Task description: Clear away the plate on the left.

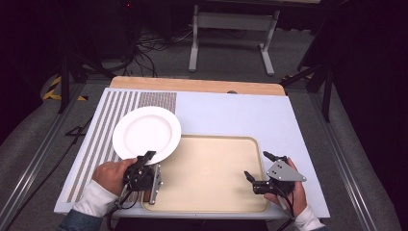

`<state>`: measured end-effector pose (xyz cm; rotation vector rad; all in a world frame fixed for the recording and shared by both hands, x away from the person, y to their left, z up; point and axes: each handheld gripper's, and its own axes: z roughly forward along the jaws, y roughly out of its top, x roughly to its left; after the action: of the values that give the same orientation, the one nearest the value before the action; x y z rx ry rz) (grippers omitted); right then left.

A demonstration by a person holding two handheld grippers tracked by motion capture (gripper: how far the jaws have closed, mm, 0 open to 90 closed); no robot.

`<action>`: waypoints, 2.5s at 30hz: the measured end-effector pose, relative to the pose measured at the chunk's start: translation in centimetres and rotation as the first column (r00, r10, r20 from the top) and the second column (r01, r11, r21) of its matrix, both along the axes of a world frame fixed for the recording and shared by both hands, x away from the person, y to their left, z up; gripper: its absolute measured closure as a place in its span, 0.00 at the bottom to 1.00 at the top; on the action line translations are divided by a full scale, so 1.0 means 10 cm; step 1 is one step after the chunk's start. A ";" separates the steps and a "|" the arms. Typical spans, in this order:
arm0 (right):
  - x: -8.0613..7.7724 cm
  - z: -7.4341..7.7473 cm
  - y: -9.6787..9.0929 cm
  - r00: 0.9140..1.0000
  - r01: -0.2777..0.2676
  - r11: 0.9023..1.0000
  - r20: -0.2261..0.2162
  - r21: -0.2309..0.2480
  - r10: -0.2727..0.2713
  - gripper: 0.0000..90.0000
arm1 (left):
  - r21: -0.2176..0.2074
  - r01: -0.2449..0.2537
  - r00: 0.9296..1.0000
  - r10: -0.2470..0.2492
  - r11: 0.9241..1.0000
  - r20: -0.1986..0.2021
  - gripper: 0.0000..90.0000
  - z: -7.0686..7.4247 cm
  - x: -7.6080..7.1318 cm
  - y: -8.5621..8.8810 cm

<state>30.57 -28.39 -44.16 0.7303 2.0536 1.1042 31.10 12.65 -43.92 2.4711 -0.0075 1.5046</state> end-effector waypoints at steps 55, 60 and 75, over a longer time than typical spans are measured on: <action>0.02 0.00 -0.06 1.000 0.029 0.999 -0.003 0.017 -0.029 0.11 | 0.061 0.352 0.931 -0.344 0.934 -0.120 0.90 -0.30 -0.40 -1.12; 0.03 -0.01 -0.06 1.000 0.024 1.000 -0.008 0.015 -0.024 0.11 | 0.024 0.363 0.924 -0.357 0.931 -0.137 0.90 -0.29 -0.41 -1.15; 0.02 -0.01 -0.06 1.000 0.019 1.000 -0.009 0.012 -0.018 0.11 | -0.044 0.402 0.895 -0.402 0.915 -0.195 0.90 -0.31 -0.49 -1.20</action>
<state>30.78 -28.96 -44.25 0.7604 2.0455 1.1059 26.18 0.66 -47.03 2.4120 -0.4527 1.0788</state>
